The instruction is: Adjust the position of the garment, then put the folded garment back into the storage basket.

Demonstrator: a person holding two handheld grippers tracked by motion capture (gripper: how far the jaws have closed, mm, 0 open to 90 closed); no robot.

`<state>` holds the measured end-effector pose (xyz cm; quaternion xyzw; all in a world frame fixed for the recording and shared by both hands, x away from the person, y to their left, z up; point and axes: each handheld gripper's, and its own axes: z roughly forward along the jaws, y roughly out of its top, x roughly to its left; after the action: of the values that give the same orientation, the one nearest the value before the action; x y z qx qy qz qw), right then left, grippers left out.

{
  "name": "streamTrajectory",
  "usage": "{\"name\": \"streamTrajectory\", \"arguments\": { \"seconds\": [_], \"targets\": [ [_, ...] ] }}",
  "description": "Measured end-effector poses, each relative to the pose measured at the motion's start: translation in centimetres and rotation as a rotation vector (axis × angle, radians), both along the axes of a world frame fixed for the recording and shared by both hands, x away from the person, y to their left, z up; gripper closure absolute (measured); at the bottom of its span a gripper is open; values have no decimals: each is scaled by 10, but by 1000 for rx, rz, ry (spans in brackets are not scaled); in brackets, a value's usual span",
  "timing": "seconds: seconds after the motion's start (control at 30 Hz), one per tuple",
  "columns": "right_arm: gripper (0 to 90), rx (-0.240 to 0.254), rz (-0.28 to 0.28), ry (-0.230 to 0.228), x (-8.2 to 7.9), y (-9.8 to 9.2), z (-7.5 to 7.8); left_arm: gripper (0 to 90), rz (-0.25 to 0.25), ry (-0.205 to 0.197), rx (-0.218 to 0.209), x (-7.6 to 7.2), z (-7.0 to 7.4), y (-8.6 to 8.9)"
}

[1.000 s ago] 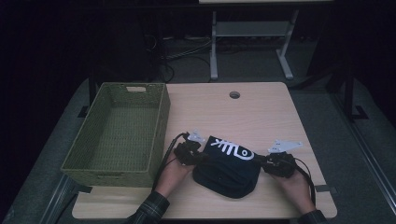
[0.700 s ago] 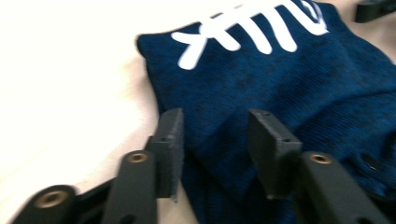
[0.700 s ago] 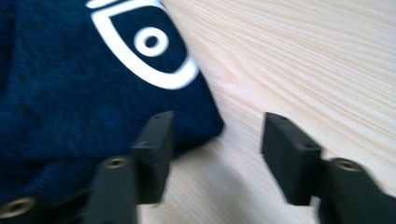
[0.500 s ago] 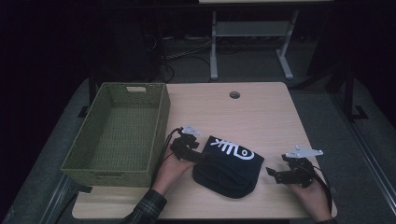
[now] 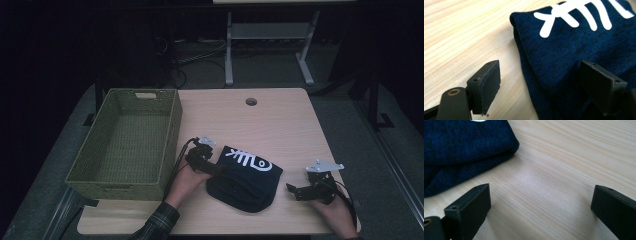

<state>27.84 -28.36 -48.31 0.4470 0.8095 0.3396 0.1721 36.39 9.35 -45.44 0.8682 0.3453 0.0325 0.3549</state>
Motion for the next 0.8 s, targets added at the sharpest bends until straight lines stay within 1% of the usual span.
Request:
{"name": "streamTrajectory", "arguments": {
  "seconds": [0.13, 0.27, 0.3, 0.33, 0.4, 0.47, 0.53, 0.57, 0.6, 0.63, 0.67, 0.7, 0.73, 0.8],
  "targets": [
    [23, 0, 0, 1, 0, 0, 0, 178, -8, 3, 14, 0, -2, -1],
    [23, 0, 1, 1, 0, 0, 0, 180, -3, 14, 10, 0, -5, -3],
    [23, 0, 1, 1, 0, 0, 0, 202, -8, 25, 5, 1, -6, -3],
    [23, 0, 1, 1, 0, 0, 0, 227, -20, 39, -15, 1, -7, -2],
    [23, 0, 5, 0, 0, 0, 0, 253, -24, 41, -19, 1, -7, -2],
    [23, 0, 5, 0, 1, 0, 0, 279, -38, 46, -21, 0, -7, -2],
    [23, 0, 6, 0, 1, 0, 0, 345, -50, 53, -35, -1, -7, -2],
    [23, 0, 6, 0, 1, 0, 0, 374, -50, 53, -35, -1, -7, -2],
    [24, 0, 7, 0, 1, 0, 0, 402, -57, 61, -54, -1, -8, -2],
    [23, 0, 6, 1, 1, 0, 0, 415, -58, 65, -57, -1, -8, -1],
    [23, 1, 6, 1, 1, 0, 0, 429, -65, 73, -65, -1, -8, -1],
    [23, 0, 7, 1, 1, 0, 0, 464, -73, 85, -73, 0, -8, 0],
    [24, 0, 7, 0, 1, 0, 0, 495, -73, 85, -73, 0, -8, 0],
    [23, 0, 7, 0, 1, 0, 0, 560, -92, 119, -90, 1, -9, 0]
  ]
}}
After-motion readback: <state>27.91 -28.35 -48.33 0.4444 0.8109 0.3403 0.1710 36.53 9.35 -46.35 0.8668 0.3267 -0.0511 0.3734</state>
